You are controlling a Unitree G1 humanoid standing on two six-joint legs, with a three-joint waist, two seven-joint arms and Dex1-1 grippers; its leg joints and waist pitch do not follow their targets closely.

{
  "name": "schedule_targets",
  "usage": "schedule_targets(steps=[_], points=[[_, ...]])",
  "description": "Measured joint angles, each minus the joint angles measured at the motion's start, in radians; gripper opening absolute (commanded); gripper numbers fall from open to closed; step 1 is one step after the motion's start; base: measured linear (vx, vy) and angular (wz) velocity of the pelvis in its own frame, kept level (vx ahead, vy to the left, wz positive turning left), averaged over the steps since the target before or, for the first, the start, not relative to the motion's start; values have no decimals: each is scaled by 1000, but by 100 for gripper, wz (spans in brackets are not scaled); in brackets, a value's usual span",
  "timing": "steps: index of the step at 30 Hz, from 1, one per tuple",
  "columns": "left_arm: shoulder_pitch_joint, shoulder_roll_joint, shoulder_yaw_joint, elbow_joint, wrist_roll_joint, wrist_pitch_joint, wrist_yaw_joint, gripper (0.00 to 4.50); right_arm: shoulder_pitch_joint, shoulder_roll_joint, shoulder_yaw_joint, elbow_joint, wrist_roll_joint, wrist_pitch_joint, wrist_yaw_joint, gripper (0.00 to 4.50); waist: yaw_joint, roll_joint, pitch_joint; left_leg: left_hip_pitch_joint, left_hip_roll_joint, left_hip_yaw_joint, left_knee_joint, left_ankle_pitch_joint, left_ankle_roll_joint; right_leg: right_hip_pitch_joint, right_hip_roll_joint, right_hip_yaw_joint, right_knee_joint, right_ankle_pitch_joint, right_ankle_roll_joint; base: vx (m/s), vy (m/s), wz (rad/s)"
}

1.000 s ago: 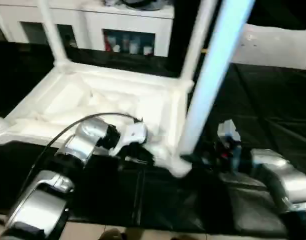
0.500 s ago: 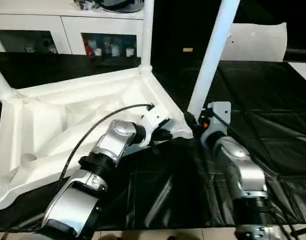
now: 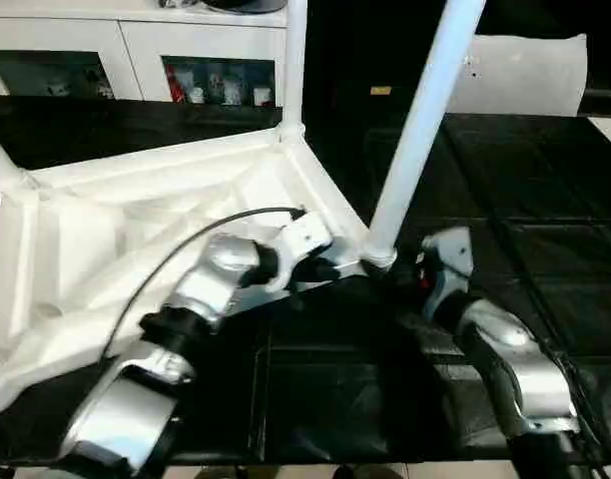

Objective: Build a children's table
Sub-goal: Rotate leg to tighten

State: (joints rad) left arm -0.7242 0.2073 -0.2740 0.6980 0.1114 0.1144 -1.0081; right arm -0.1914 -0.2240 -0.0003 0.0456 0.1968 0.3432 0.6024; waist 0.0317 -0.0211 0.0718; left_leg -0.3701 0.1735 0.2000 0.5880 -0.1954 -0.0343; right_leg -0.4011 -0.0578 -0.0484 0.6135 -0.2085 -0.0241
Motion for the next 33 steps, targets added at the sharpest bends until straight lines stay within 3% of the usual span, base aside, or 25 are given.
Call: schedule_targets(steps=[6, 10, 13, 16, 19, 33], points=[[11, 63, -28, 2, -23, -103, -164, 0, 1, -101, 0, -6, 54, -7, 175, 447, 19, 0, 0, -2, 0, 0, 3, 0, 0, 1, -1, 0, -1, 0, -1, 0, 0, 0], [15, 107, -47, 13, -54, -167, -319, 0, -1, -231, 12, -22, 115, 4, 369, 447, 37, 0, 1, -3, -1, 0, 5, -1, 1, 2, -2, 0, -1, 1, -1, 0, 0, 0], [15, 127, -57, 19, -59, -198, -384, 0, -8, -269, 19, -22, 128, 4, 458, 447, 44, -1, 1, -2, -1, 0, 6, -1, 2, 2, -2, 0, 1, 1, -1, 0, 0, 0], [15, 130, -76, 19, -71, -214, -440, 0, -11, -292, 58, -20, 145, 5, 538, 413, 56, -1, 1, -3, 0, 0, 8, -1, 2, 2, -2, 0, 2, 1, -1, 0, 0, 0], [15, 139, -90, 18, -79, -231, -487, 0, -30, -319, 97, -14, 149, 15, 595, 410, 61, -1, 1, -3, 0, 0, 9, -1, 2, 2, -2, 0, 3, 1, -1, 0, 0, 0], [13, 161, -145, 14, -119, -272, -562, 0, -75, -345, 152, 10, 190, 47, 730, 278, 71, -2, 1, -3, 0, 0, 11, -1, 2, 2, -2, 0, 5, 1, -1, 0, 0, 0]])
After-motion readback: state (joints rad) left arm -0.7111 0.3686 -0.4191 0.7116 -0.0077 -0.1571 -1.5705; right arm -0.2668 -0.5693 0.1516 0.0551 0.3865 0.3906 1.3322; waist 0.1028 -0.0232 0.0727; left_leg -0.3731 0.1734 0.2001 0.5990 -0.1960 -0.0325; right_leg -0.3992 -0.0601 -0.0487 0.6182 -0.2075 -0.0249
